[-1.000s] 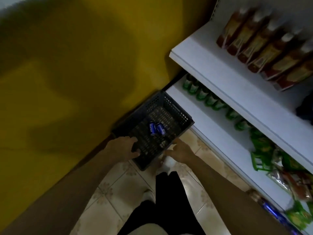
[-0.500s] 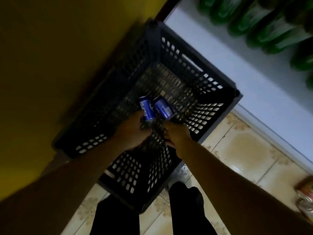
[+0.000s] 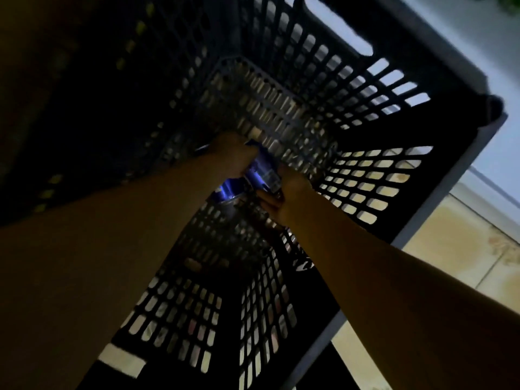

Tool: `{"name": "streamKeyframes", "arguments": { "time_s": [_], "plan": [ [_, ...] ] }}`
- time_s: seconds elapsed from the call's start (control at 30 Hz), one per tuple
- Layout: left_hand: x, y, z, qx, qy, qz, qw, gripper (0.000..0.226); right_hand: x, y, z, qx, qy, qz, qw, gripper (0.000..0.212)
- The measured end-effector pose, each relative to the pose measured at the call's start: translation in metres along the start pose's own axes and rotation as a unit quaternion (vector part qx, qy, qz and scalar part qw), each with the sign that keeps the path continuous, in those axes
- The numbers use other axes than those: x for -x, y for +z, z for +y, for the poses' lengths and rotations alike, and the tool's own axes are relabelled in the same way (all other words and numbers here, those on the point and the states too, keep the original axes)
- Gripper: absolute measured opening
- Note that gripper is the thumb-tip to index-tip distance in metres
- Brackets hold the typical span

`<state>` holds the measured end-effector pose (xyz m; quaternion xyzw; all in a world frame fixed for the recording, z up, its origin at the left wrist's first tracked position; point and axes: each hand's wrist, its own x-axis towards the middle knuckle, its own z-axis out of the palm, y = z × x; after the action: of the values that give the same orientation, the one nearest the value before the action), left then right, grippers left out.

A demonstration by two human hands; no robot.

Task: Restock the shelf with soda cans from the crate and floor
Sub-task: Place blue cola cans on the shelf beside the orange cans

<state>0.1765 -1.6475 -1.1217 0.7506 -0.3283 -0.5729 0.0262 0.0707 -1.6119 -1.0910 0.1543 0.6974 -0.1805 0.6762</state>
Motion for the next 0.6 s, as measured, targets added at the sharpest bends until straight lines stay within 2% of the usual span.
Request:
{"name": "streamKeyframes", "arguments": {
  "time_s": [0.13,0.2,0.27,0.33,0.43,0.53,0.6],
  "plan": [
    [0.065,-0.019,0.019,0.089,-0.008,0.036,0.995,0.037,0.064,-0.005,0.008,-0.043,-0.019,0.063,0.997,0.02],
    [0.119,-0.037,0.038,0.166,-0.045,0.047,0.984,0.036,0.122,-0.01,0.011,-0.023,-0.052,0.104,0.993,0.022],
    [0.178,-0.054,0.061,0.24,-0.086,0.064,0.965,0.047,0.183,-0.016,0.021,0.012,-0.118,0.122,0.985,0.025],
    [0.244,-0.07,0.088,0.3,-0.105,0.106,0.942,0.047,0.246,-0.021,0.032,0.055,-0.193,0.136,0.97,0.031],
    [0.339,-0.093,0.12,0.363,-0.108,0.148,0.914,0.049,0.338,-0.032,0.048,0.078,-0.237,0.119,0.961,0.048],
    [0.418,-0.113,0.136,0.385,-0.079,0.178,0.902,0.052,0.418,-0.046,0.052,0.019,-0.224,0.07,0.972,0.036],
    [0.467,-0.128,0.14,0.384,-0.032,0.177,0.906,0.061,0.467,-0.06,0.048,-0.015,-0.191,0.006,0.981,0.032]
  ]
}}
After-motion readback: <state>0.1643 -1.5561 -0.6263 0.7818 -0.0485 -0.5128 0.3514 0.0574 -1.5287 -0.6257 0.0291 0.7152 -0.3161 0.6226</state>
